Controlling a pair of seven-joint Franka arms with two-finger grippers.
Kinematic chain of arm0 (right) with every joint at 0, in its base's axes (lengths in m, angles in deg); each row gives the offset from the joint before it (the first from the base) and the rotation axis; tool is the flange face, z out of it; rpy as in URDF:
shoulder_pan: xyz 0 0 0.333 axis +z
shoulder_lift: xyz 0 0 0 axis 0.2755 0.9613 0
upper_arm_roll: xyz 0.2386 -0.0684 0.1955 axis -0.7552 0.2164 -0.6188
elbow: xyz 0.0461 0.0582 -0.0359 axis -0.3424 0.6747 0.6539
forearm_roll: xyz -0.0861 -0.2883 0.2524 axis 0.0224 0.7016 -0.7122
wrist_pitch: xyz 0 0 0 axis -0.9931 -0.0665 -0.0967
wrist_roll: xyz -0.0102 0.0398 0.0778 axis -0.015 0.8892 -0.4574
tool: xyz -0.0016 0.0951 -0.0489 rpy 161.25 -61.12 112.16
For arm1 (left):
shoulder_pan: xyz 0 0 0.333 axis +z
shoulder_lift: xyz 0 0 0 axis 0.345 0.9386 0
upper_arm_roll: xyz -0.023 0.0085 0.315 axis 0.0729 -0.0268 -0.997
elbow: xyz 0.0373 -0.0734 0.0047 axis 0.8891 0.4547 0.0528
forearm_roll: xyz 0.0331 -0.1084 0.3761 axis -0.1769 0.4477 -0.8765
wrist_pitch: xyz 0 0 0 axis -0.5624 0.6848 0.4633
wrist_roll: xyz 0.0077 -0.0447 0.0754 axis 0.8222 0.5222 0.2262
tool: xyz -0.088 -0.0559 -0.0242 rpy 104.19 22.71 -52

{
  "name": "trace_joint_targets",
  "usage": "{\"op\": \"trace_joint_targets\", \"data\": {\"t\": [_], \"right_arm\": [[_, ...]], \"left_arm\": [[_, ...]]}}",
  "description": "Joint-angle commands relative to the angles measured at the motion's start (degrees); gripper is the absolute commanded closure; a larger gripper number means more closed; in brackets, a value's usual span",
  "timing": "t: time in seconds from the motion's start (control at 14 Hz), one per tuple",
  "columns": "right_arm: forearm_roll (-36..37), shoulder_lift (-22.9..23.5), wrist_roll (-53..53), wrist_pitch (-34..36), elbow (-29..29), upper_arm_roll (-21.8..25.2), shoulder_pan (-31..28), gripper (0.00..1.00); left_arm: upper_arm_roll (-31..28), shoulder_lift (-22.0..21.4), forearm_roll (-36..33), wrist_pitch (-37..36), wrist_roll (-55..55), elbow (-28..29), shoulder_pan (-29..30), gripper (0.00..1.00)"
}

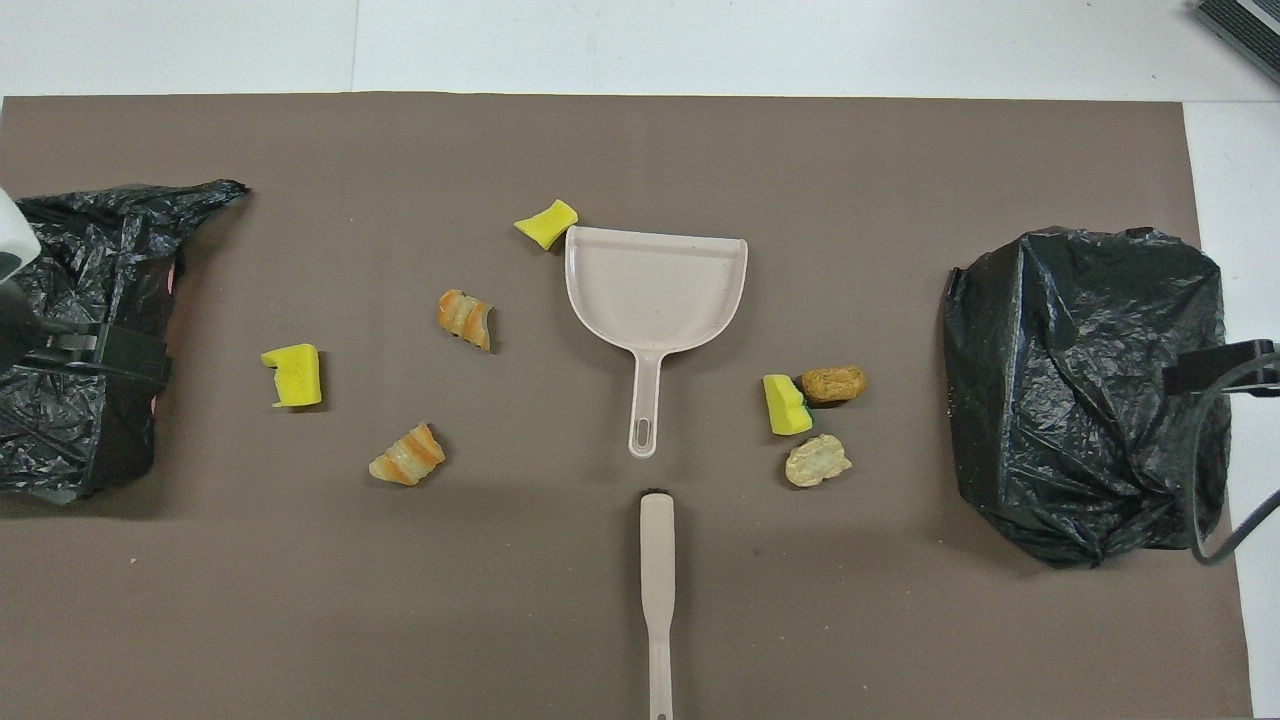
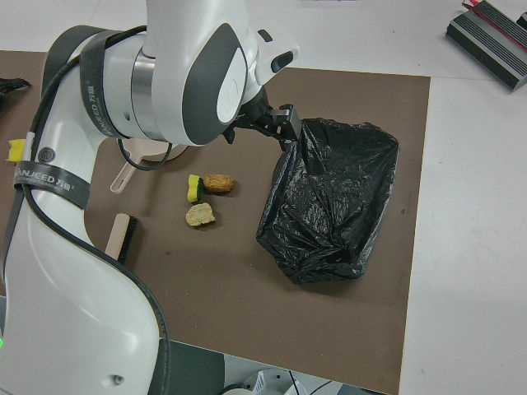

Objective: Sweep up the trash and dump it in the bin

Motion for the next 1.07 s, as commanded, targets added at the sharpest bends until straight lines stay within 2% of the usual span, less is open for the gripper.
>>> {"op": "trace_joint_targets", "data": {"t": [0.0, 0.14, 0.36, 0.57, 0.72, 1.0], "right_arm": [[-0.21, -0.99, -0.94, 0.36, 1.01, -0.29, -0.4, 0.0], [-0.21, -0.99, -0.94, 0.36, 1.09, -0.29, -0.4, 0.0], [-0.3, -0.99, -0.94, 0.27, 1.09, -0.29, -0.4, 0.0], [-0.3, -0.99, -0.94, 0.27, 1.18, -0.29, -0.4, 0.0], [-0.39, -1.25, -1.03, 0.36, 1.36, -0.29, -0.4, 0.0], [-0.39, -2.04, -1.03, 0.27, 2.5, -0.29, -0.48, 0.0]], "left_arm": [[0.23, -0.51, -0.44, 0.8, -0.06, 1.39, -0.2, 0.0], [0.5, -0.6, -0.17, 1.76, 0.9, 2.36, -1.69, 0.0], [0.5, -0.69, 0.0, 4.83, 5.46, 5.6, -7.48, 0.0], [0.41, -1.3, 4.47, 10.72, 8.2, 10.69, -12.05, 0.0], [0.5, -1.74, 4.93, 10.82, 8.37, 12.11, -16.35, 0.0], [0.5, -6.21, 5.01, 11.17, 16.88, 18.25, -24.62, 0.0]]}}
